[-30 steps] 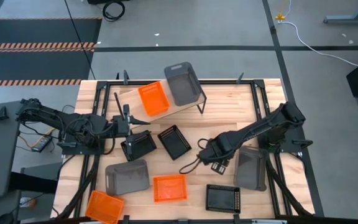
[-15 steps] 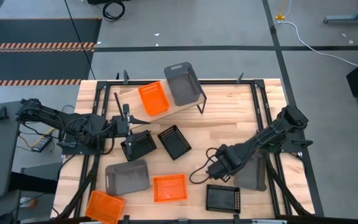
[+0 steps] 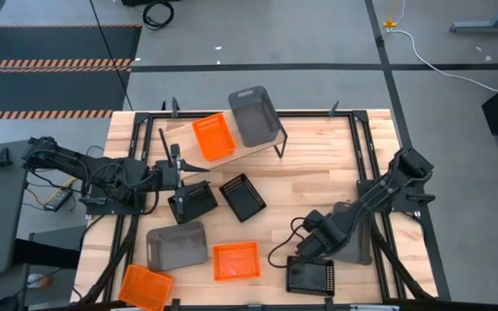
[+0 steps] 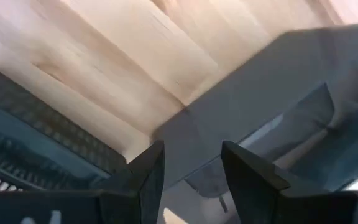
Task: Stack baskets on shelf by color
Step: Stack the right black bin on top of the other black bin on the shelf
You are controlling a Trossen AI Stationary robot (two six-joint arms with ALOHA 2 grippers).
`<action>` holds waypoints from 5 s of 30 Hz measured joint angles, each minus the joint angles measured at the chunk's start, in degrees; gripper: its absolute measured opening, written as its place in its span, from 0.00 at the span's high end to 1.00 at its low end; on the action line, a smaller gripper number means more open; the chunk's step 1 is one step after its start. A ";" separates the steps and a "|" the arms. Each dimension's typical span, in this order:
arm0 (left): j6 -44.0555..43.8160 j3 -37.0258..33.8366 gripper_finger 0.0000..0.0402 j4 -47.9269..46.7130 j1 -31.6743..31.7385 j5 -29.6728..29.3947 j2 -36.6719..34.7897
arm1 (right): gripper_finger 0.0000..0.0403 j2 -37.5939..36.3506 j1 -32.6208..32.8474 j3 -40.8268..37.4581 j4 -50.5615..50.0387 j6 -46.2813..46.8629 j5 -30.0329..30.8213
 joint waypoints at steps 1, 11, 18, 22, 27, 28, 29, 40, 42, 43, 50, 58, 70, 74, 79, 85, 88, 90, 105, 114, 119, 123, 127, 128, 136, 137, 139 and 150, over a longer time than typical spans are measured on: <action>-0.01 0.00 0.62 0.04 0.00 0.01 -0.01 | 0.58 0.09 0.13 -0.51 -1.24 0.06 -0.55; -0.64 0.00 0.62 0.33 0.00 -0.01 0.00 | 0.58 0.50 1.14 1.17 -2.91 -0.96 0.60; -1.11 0.00 0.63 0.24 0.00 0.01 -0.01 | 0.61 0.50 2.10 0.83 -3.67 0.53 -1.76; -1.11 0.00 0.63 0.22 0.00 0.01 -0.01 | 0.63 0.52 3.10 0.72 -4.29 1.76 -3.47; -1.13 0.00 0.63 0.20 0.00 0.01 0.01 | 0.66 0.52 3.75 0.72 -4.29 1.52 -3.23; -1.13 0.00 0.63 0.17 0.00 0.00 0.01 | 0.66 0.52 3.91 0.72 -4.32 1.54 -3.24; -1.13 0.00 0.63 0.15 -0.01 0.01 0.00 | 0.66 0.52 4.12 0.72 -4.31 1.56 -3.17; -2.27 0.00 0.64 -0.44 0.00 -0.01 0.01 | 0.67 0.39 5.59 -2.73 -2.75 3.90 -3.13; -2.27 0.00 0.63 -0.44 0.00 0.00 0.01 | 0.67 0.44 5.57 -5.08 1.99 3.39 -3.36; -2.27 0.00 0.63 -0.42 0.00 0.00 0.00 | 0.67 0.44 5.58 -6.38 4.26 2.98 -3.54; -2.24 0.00 0.63 -0.39 -0.02 0.01 0.01 | 0.68 0.31 3.67 -13.10 10.92 -3.58 -4.76; -2.33 0.00 0.63 -0.35 -0.02 0.01 0.01 | 0.80 0.58 -1.58 -10.56 10.25 -27.61 9.53; -4.60 0.00 0.63 -0.87 -0.11 0.01 0.01 | 0.97 0.50 -11.54 -7.87 16.48 -49.37 14.51; -5.25 0.00 0.63 -1.18 -0.09 0.00 0.01 | 0.97 0.49 -12.25 -7.78 16.79 -59.44 14.75; -5.63 0.00 0.63 -1.64 -0.09 0.01 0.00 | 0.94 0.50 -12.18 -7.74 16.56 -67.84 17.05; -6.74 0.00 0.63 -1.56 -0.09 0.01 0.00 | 0.84 0.50 -13.20 -7.74 17.33 -68.69 18.46; -6.77 0.00 0.63 -1.57 -0.09 0.01 0.01 | 0.75 0.50 -13.32 -7.74 17.09 -68.75 19.48; -6.77 0.00 0.63 -1.55 -0.09 0.01 0.00 | 0.68 0.50 -13.36 -7.73 16.12 -68.66 20.48; -6.75 0.00 0.63 -1.51 -0.07 0.01 0.01 | 0.41 0.39 -13.62 8.51 2.21 -42.83 25.14; -6.83 0.00 0.63 -1.54 -0.32 0.01 0.00 | 0.45 0.78 -16.20 12.95 20.69 -39.59 27.15; -6.72 0.00 0.63 -1.55 -1.09 0.01 0.01 | 0.48 3.45 -19.57 12.78 19.55 -42.52 26.70; -6.69 -0.02 0.63 -1.51 -1.07 -0.01 0.01 | 0.49 6.16 -21.61 12.81 21.55 -44.38 24.14; -6.68 -0.02 0.63 -1.49 -1.07 -0.01 -0.01 | 0.50 9.18 -22.66 12.81 20.92 -45.05 22.37; -6.68 -0.02 0.63 -1.51 -1.07 0.01 0.01 | 0.50 9.78 -22.84 12.81 20.41 -45.15 22.25; -6.68 -0.02 0.63 -1.57 -1.07 0.01 0.01 | 0.52 12.30 -23.80 12.74 15.21 -48.22 22.65; -6.68 -0.02 0.63 -1.57 -1.09 0.01 0.01 | 0.54 12.27 -23.77 12.74 14.76 -48.59 22.74; -6.68 -0.02 0.63 -1.55 -1.07 0.01 0.01 | 0.59 12.20 -23.66 12.74 13.65 -48.74 22.69; -6.69 -0.02 0.63 -1.57 -1.07 0.01 0.00 | 0.97 11.98 -20.16 12.74 6.57 -49.74 19.68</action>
